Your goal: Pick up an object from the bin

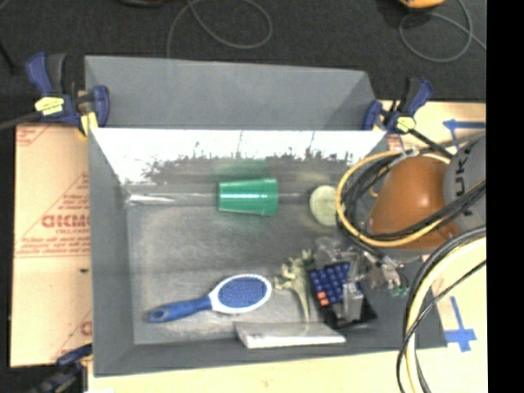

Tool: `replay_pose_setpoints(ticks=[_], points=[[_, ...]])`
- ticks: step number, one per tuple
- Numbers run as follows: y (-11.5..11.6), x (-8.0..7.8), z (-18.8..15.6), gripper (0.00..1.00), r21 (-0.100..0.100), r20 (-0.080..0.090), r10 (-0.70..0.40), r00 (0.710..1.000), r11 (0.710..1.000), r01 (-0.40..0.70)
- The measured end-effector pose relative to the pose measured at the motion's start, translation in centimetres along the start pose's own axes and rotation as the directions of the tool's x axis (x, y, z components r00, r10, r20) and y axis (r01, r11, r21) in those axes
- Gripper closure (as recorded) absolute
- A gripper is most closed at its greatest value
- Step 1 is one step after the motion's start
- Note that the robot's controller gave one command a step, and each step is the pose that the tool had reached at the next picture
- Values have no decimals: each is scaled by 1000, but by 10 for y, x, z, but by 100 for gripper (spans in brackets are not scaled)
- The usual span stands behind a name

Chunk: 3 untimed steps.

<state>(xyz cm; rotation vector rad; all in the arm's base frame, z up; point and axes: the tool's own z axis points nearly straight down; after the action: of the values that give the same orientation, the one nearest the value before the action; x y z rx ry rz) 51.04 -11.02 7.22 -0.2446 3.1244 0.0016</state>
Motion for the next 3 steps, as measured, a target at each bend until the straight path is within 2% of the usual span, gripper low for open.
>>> replay_pose_setpoints(ticks=[1, 2, 3], points=[[12, -5, -2, 0, 5, 2, -192, 981, 981, 192], [2, -3, -4, 100, -4, 4, -3, 1000, 1000, 3], [2, -3, -4, 100, -4, 4, -4, 1000, 1000, 4]])
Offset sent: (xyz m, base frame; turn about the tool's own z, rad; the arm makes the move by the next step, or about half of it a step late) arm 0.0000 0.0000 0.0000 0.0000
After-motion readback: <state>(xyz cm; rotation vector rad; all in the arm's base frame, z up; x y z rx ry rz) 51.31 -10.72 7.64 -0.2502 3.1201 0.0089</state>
